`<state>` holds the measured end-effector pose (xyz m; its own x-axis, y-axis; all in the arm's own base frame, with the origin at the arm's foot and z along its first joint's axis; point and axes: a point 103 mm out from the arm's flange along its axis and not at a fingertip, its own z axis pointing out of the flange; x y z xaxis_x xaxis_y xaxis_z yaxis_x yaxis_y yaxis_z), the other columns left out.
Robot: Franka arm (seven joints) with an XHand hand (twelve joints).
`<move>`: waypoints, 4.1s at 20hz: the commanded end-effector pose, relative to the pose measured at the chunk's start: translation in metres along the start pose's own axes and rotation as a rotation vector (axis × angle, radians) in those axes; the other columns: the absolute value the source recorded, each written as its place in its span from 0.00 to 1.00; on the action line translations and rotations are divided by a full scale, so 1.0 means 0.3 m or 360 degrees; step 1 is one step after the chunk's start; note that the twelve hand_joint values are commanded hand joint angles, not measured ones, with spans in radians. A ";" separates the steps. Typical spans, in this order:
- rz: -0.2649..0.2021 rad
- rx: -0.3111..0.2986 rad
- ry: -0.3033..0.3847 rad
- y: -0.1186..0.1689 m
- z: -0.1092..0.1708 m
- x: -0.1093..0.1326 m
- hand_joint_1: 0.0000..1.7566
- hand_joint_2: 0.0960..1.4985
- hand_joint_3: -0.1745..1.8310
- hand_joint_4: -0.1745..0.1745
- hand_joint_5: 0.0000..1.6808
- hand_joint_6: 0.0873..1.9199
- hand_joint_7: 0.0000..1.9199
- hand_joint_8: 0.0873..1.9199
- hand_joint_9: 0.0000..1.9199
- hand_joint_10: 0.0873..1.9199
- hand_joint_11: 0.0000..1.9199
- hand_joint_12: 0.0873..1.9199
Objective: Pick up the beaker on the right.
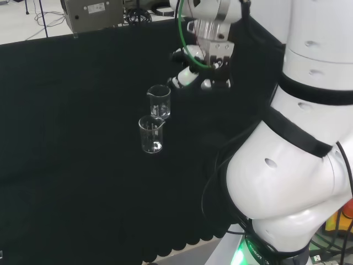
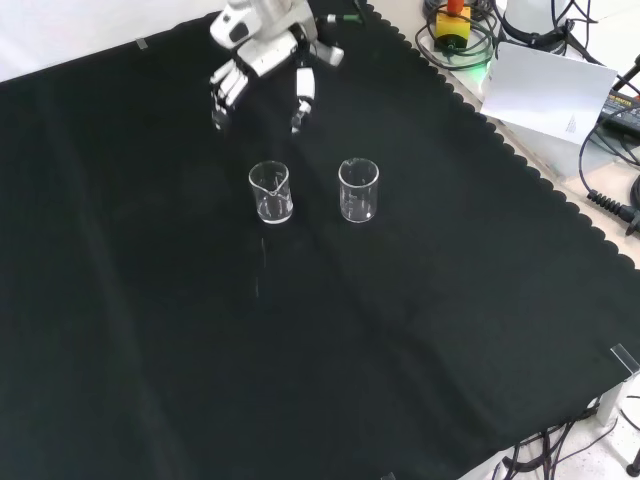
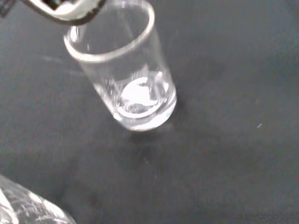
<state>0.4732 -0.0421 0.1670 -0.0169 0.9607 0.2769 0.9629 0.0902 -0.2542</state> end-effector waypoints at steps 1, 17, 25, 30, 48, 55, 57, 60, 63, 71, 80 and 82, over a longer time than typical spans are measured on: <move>-0.0147 -0.0079 0.0161 0.094 0.115 0.007 0.47 0.38 0.34 0.37 0.27 0.00 0.12 0.32 0.18 0.33 0.00 0.66; -0.0352 -0.0089 0.0500 0.148 0.248 -0.029 0.53 0.31 0.38 0.36 0.24 0.00 0.11 0.31 0.17 0.31 0.00 0.64; -0.0400 -0.0081 0.0621 0.181 0.301 -0.030 0.55 0.28 0.42 0.38 0.26 0.00 0.12 0.32 0.18 0.30 0.00 0.65; -0.0442 -0.0093 0.0681 0.198 0.331 -0.018 0.55 0.27 0.43 0.38 0.26 0.00 0.11 0.31 0.17 0.30 0.00 0.64; -0.0522 -0.0048 0.0888 0.242 0.389 0.028 0.54 0.27 0.43 0.39 0.29 0.00 0.14 0.32 0.20 0.30 0.00 0.64; -0.0511 -0.0052 0.0947 0.250 0.400 0.035 0.53 0.27 0.43 0.39 0.30 0.00 0.14 0.32 0.21 0.30 0.00 0.66; -0.0509 -0.0064 0.0971 0.250 0.398 0.036 0.53 0.27 0.43 0.39 0.31 0.00 0.15 0.32 0.22 0.30 0.00 0.67; -0.0517 -0.0052 0.1008 0.254 0.399 0.041 0.53 0.28 0.42 0.39 0.33 0.05 0.17 0.32 0.24 0.28 0.00 0.69; -0.0520 -0.0052 0.1045 0.255 0.404 0.050 0.54 0.29 0.41 0.40 0.27 0.26 0.19 0.33 0.26 0.27 0.01 0.70; -0.0511 -0.0058 0.1068 0.262 0.413 0.075 0.60 0.29 0.41 0.41 0.26 0.42 0.22 0.35 0.31 0.28 0.05 0.70; -0.0389 -0.0119 0.1089 0.267 0.408 0.061 0.68 0.34 0.47 0.41 0.37 0.49 0.28 0.36 0.36 0.28 0.13 0.68; -0.0313 -0.0187 0.1048 0.264 0.392 0.058 0.72 0.49 0.35 0.23 0.51 0.54 0.41 0.46 0.47 0.35 0.31 0.61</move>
<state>0.5174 0.0184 0.0382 -0.1123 0.5275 0.8421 0.9588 0.2800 -0.0475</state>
